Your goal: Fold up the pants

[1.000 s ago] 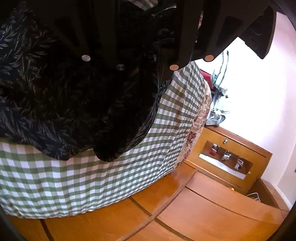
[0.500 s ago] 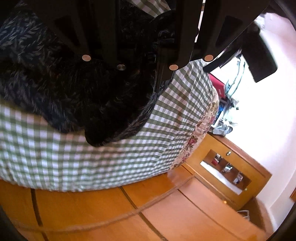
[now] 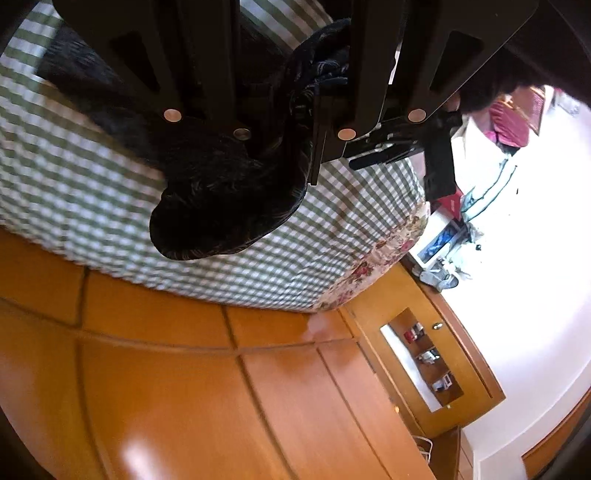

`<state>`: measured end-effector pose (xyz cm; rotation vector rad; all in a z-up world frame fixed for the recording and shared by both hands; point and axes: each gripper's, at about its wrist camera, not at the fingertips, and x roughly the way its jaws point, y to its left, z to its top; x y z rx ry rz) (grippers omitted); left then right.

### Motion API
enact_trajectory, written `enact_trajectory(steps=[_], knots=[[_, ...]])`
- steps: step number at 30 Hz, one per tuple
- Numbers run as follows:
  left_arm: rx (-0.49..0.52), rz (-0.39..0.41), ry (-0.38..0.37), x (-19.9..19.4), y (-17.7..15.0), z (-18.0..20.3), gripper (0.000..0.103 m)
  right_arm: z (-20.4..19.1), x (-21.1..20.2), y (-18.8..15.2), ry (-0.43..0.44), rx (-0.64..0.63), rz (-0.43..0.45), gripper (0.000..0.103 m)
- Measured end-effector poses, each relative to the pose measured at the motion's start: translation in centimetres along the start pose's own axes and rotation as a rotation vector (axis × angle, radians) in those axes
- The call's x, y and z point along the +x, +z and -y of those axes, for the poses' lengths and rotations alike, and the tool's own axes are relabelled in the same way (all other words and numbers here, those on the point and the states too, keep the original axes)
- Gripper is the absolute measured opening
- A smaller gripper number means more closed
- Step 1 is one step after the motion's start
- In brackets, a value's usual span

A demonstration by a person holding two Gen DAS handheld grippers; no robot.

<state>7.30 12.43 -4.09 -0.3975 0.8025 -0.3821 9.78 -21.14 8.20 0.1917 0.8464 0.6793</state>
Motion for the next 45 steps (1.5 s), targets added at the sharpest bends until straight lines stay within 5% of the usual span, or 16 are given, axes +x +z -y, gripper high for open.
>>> enact_trajectory(steps=[7, 14, 18, 25, 28, 30, 32, 38, 45], knots=[[0.132, -0.092, -0.194, 4.8, -0.8, 8.2, 0.079, 7.3, -7.4, -5.2, -0.166, 0.086, -0.004, 0.012], [0.339, -0.292, -0.254, 9.6, -5.0, 15.1, 0.078, 16.5, -6.8, -13.0, -0.268, 0.275, -0.108, 0.013], [0.414, -0.309, -0.207, 10.1, -6.4, 16.8, 0.079, 20.3, -6.0, -17.7, -0.253, 0.438, -0.114, 0.033], [0.364, -0.271, -0.213, 8.8, -5.8, 16.9, 0.079, 19.0, -10.3, -22.8, -0.143, 0.615, 0.031, 0.057], [0.357, -0.233, -0.169, 7.9, -5.2, 16.3, 0.079, 17.8, -9.9, -24.3, -0.135, 0.639, 0.037, 0.057], [0.388, -0.205, -0.131, 7.5, -5.2, 16.6, 0.079, 17.5, -9.3, -24.7, -0.178, 0.644, 0.033, 0.044], [0.417, -0.199, -0.115, 7.0, -5.2, 17.0, 0.079, 17.5, -8.9, -24.5, -0.194, 0.655, 0.053, 0.017], [0.605, -0.237, 0.021, 7.7, -7.6, 19.3, 0.08, 16.4, -9.4, -23.3, -0.342, 0.555, 0.029, 0.013], [0.51, -0.221, 0.014, 7.3, -6.8, 19.0, 0.08, 17.3, -9.5, -24.2, -0.339, 0.589, 0.024, 0.023]])
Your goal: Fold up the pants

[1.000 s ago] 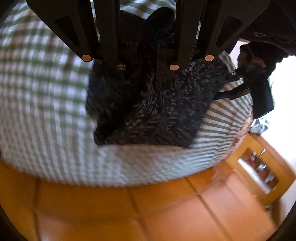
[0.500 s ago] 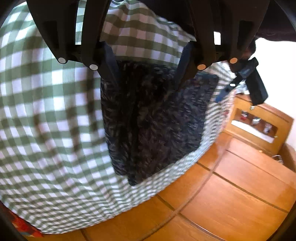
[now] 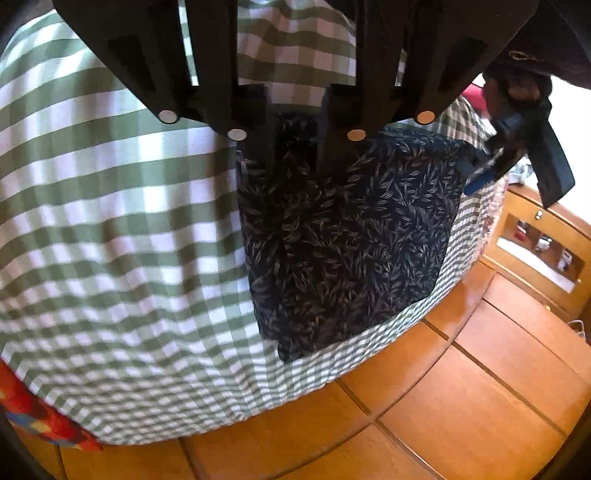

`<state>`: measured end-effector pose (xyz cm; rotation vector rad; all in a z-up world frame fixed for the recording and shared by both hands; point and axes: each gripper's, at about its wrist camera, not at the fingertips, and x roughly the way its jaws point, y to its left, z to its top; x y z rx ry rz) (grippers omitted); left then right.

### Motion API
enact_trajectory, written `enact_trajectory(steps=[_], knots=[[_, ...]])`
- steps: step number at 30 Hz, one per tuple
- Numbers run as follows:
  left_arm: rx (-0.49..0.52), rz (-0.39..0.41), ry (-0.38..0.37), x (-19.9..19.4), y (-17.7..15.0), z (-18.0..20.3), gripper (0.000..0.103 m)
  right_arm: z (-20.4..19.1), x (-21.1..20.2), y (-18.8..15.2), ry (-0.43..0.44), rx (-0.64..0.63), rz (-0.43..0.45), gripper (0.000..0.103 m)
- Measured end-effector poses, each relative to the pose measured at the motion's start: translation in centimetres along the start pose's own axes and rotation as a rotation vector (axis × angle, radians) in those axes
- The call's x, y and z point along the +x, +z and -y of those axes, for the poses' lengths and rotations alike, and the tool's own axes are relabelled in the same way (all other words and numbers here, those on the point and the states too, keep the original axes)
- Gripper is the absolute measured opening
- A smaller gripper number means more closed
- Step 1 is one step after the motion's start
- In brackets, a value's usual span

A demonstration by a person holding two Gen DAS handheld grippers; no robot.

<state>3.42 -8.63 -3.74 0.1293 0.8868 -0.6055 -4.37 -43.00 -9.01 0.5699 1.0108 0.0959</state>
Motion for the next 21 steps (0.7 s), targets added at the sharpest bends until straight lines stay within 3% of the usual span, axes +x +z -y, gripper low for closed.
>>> enact_trajectory(steps=[3, 6, 9, 15, 16, 17, 18, 21], knots=[[-0.036, 0.056, 0.065, -1.0, 2.5, -1.0, 0.081, -0.8, -2.0, 1.5, -0.053, -0.041, 0.055, 0.025], [-0.056, 0.06, 0.154, -0.1, 4.6, -1.5, 0.082, -2.3, -2.7, 3.8, -0.06, -0.076, 0.128, 0.025], [-0.061, 0.042, 0.232, 1.7, 6.4, -1.5, 0.082, -4.8, -0.4, 6.2, -0.08, -0.116, 0.162, 0.025], [-0.002, -0.027, 0.297, 5.9, 8.6, -0.2, 0.085, -5.2, 4.4, 9.5, -0.202, -0.101, 0.144, 0.025], [0.0, -0.04, 0.3, 6.6, 8.8, -0.1, 0.085, -4.9, 4.9, 9.7, -0.227, -0.103, 0.142, 0.031], [-0.003, -0.056, 0.293, 7.3, 8.9, -0.1, 0.085, -4.7, 5.2, 9.8, -0.235, -0.103, 0.138, 0.046], [-0.005, -0.066, 0.291, 7.8, 9.1, -0.1, 0.085, -4.5, 5.5, 9.8, -0.245, -0.102, 0.133, 0.052], [-0.014, -0.116, 0.293, 10.0, 9.0, -0.2, 0.087, -3.3, 7.3, 9.2, -0.281, -0.109, 0.079, 0.055]])
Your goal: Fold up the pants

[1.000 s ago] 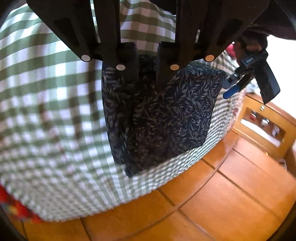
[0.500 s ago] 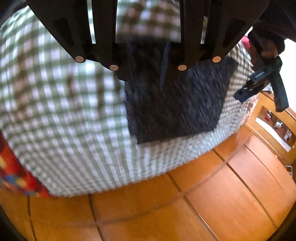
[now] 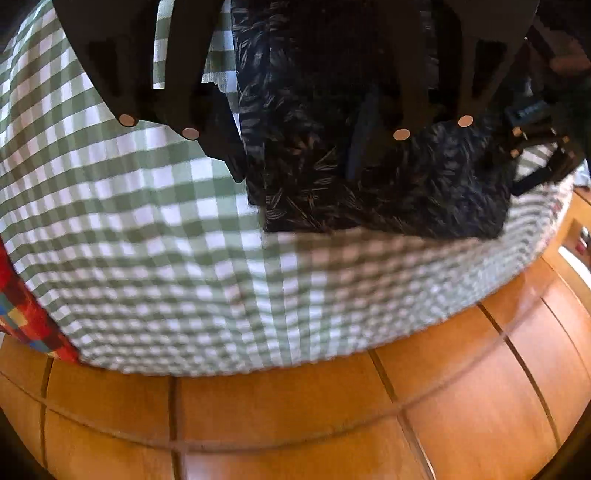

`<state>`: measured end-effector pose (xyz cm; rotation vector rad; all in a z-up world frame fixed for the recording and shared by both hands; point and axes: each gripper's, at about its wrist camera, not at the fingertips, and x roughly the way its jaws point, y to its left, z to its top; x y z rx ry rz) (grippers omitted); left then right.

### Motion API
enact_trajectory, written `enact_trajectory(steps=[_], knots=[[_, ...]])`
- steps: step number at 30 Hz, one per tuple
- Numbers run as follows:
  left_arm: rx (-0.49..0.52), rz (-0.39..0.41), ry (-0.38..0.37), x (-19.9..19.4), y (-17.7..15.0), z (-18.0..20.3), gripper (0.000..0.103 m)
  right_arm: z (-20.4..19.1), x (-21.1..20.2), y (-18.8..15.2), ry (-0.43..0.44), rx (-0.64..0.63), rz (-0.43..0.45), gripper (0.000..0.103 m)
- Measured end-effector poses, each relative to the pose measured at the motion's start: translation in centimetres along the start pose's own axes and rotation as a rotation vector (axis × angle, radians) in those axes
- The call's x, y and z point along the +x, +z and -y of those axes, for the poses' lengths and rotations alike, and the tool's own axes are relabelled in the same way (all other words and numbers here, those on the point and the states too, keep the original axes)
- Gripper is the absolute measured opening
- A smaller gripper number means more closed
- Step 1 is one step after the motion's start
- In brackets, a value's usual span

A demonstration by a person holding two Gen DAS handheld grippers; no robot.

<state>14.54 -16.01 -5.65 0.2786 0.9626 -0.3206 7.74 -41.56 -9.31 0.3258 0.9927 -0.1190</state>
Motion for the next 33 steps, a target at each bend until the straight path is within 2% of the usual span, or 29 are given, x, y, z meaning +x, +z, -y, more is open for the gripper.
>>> enact_trajectory(steps=[5, 9, 12, 16, 20, 25, 33], knots=[[-0.006, -0.016, 0.013, 0.9, -0.9, 0.4, 0.089, 0.6, 1.2, -1.2, 0.0, 0.027, -0.035, 0.065], [-0.022, 0.022, 0.003, -0.1, -1.1, 0.1, 0.088, 1.0, 1.3, -1.0, 0.002, 0.052, -0.038, 0.07], [-0.049, 0.077, 0.006, -1.3, -1.3, -0.6, 0.088, 0.3, 0.3, -1.3, -0.033, 0.009, 0.014, 0.07], [-0.073, 0.135, 0.008, -4.3, -2.7, -1.6, 0.088, -2.0, -2.8, -1.5, -0.155, -0.06, 0.122, 0.07], [-0.072, 0.195, 0.016, -6.9, -4.0, -2.5, 0.09, -4.7, -6.1, -2.0, -0.169, -0.12, 0.204, 0.07], [-0.127, 0.268, 0.018, -9.9, -5.3, -4.0, 0.093, -7.1, -7.1, -3.8, -0.161, -0.161, 0.209, 0.07], [-0.134, 0.28, 0.028, -11.2, -6.9, -4.9, 0.093, -8.2, -7.3, -5.9, -0.127, -0.183, 0.185, 0.07]])
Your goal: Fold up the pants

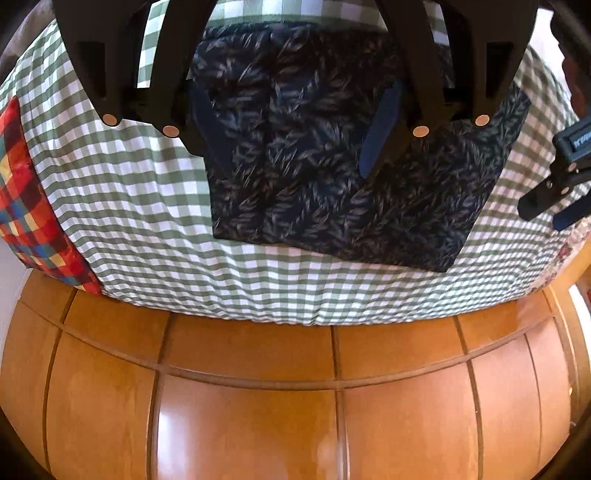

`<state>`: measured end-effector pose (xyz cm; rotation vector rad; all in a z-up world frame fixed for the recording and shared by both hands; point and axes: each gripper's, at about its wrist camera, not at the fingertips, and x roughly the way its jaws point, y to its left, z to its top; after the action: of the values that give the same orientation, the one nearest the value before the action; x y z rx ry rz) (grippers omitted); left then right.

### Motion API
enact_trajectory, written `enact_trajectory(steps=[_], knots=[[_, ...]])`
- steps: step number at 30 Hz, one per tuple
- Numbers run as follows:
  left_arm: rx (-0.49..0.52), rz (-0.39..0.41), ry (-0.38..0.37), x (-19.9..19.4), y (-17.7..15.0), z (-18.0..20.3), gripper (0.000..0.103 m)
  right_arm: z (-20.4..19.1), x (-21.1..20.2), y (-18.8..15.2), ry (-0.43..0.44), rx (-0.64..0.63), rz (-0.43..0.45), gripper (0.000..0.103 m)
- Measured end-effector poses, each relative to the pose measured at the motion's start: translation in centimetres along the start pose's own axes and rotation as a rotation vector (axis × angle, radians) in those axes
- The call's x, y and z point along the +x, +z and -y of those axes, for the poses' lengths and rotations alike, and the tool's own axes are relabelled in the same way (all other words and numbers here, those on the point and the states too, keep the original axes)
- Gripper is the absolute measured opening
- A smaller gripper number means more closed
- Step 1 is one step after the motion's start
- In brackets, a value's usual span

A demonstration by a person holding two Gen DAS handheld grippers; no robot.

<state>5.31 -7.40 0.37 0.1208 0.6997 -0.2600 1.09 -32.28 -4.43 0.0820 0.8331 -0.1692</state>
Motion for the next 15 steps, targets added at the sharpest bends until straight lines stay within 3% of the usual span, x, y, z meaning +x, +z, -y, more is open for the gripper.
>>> enact_trajectory(steps=[9, 12, 15], knots=[[0.018, -0.083, 0.009, 2.7, -1.8, 0.7, 0.093, 2.5, 3.1, -3.0, -0.014, 0.046, -0.123, 0.071], [0.017, -0.164, -0.02, 4.8, -3.1, 0.9, 0.094, 3.7, 3.6, -3.9, 0.045, 0.097, -0.116, 0.071], [-0.013, -0.172, -0.053, 5.4, -3.7, 0.3, 0.094, 3.9, 3.3, -3.8, 0.07, 0.096, -0.115, 0.071]])
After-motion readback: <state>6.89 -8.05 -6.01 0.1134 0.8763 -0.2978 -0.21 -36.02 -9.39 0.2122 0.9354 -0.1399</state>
